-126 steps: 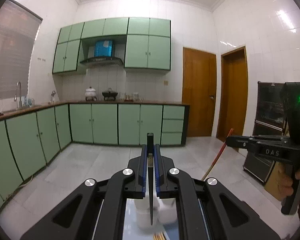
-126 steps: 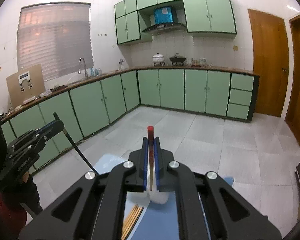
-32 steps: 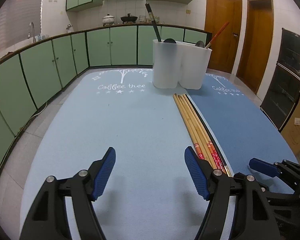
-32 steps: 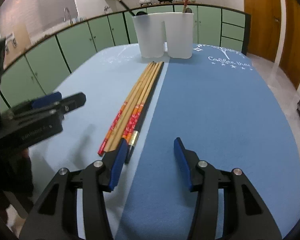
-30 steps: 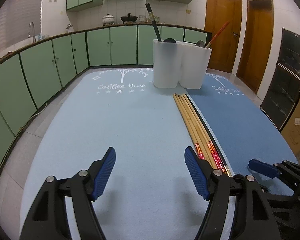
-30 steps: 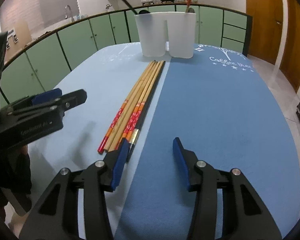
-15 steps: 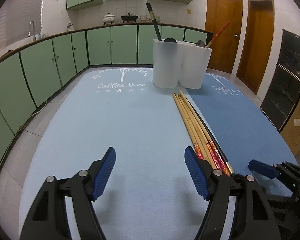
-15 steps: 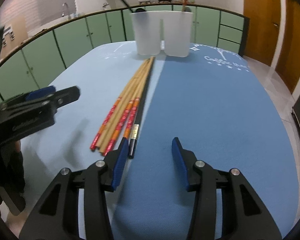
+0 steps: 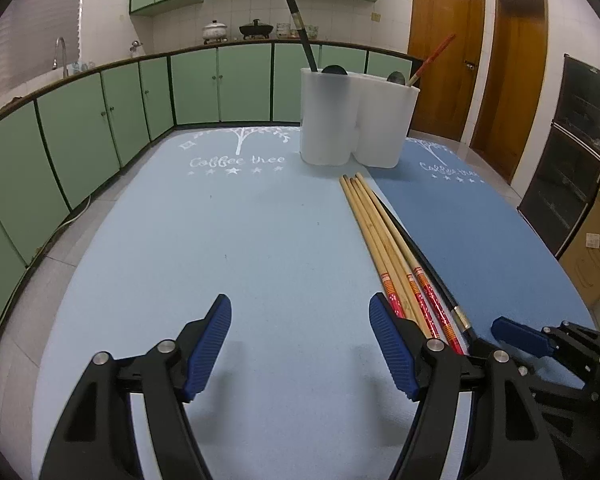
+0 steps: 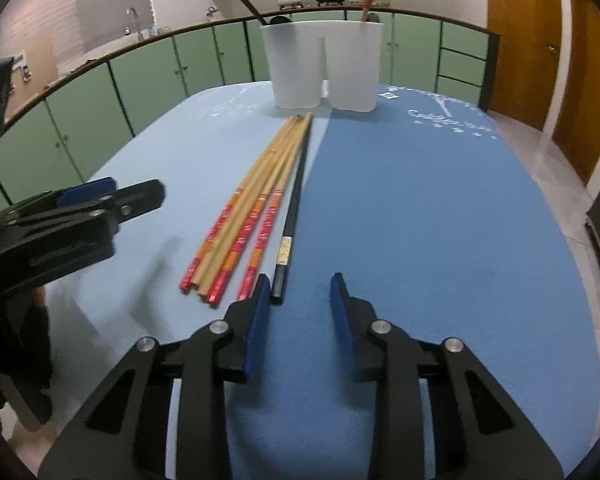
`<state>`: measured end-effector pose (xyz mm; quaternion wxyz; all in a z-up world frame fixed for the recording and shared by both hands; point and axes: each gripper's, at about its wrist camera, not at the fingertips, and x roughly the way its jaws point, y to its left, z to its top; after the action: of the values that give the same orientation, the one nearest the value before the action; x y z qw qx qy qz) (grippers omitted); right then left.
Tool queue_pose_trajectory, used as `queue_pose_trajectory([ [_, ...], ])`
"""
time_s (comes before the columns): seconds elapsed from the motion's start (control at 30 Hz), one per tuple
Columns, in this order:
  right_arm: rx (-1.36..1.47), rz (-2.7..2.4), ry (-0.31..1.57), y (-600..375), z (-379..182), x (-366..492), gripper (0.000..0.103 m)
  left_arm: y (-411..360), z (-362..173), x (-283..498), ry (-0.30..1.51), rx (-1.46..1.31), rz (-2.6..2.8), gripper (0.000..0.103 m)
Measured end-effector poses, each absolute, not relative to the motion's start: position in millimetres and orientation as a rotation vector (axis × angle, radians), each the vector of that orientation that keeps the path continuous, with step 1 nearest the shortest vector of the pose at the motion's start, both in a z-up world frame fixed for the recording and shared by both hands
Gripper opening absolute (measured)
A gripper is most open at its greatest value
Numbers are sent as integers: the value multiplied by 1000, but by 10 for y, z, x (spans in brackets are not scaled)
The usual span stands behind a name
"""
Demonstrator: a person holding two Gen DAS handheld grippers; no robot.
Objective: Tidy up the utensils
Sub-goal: 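Move both tools back toward the remaining wooden chopsticks, then grasp the black chopstick with the right tool while the left tool grasps a red-patterned chopstick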
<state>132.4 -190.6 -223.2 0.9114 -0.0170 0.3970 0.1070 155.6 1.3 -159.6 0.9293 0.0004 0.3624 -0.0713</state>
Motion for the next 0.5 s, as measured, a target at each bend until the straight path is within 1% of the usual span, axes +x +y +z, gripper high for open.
queue_pose_trajectory([
  [0.13,-34,218,819,-1910,-2232,1321,30,7,-1597,1547,744,3,-148,70],
  [0.17,-37,218,817,-1908,-2234,1316,29,6,-1600,1553,745,4,-150,70],
  [0.23,-40,223,812,-1890,-2241,1310,23,-3,-1606,1558,747,4,-155,70],
  [0.27,-41,222,810,-1886,-2246,1314,22,-8,-1614,1555,748,4,-157,70],
  [0.3,-41,221,810,-1878,-2248,1318,18,-11,-1621,1553,751,4,-159,70],
  [0.33,-41,220,808,-1873,-2250,1325,6,-15,-1628,1553,753,4,-161,70],
  [0.5,-19,207,796,-1911,-2253,1328,6,-23,-1659,1535,767,0,-169,70],
])
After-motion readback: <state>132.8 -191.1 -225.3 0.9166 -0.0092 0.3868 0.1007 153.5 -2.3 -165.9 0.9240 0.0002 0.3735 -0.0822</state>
